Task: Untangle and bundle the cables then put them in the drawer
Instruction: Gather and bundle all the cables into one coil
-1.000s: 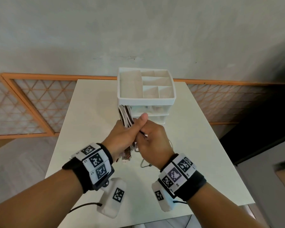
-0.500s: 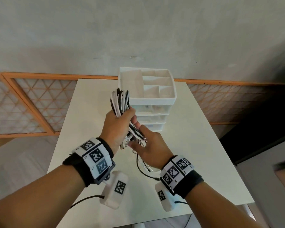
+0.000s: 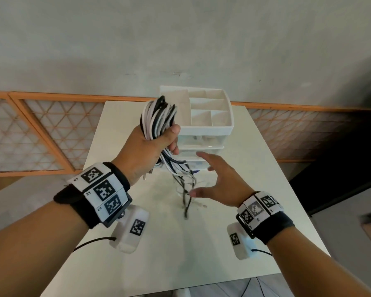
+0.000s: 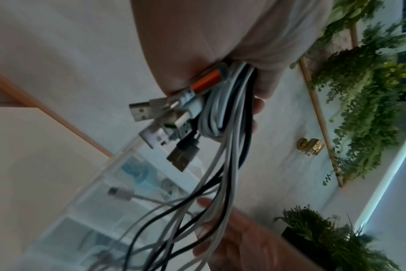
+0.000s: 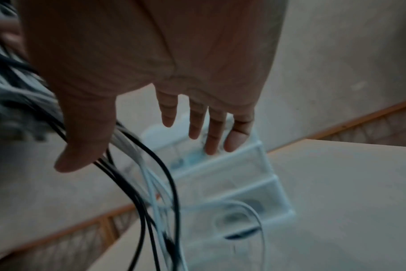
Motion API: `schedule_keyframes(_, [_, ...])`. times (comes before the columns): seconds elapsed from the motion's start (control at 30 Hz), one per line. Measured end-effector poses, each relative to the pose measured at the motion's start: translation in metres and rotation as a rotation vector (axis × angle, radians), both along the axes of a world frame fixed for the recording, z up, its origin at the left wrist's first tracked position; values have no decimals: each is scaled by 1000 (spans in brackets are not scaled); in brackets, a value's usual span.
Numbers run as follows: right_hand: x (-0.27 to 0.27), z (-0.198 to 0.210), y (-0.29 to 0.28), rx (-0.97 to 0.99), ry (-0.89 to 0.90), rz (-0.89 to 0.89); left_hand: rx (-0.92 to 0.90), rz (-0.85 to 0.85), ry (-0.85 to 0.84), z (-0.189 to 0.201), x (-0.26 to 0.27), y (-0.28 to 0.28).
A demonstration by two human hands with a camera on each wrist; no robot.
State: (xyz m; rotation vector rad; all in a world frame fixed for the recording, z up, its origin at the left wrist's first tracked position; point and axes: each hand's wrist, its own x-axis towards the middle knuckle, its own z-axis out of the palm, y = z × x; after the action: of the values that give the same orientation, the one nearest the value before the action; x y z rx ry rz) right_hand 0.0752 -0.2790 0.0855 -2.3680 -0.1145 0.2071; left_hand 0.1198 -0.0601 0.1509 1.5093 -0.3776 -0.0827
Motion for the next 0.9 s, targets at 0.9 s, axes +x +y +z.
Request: schedule_keyframes(0.9, [20, 35, 29, -278, -175, -272, 621, -40, 349, -34, -28, -24])
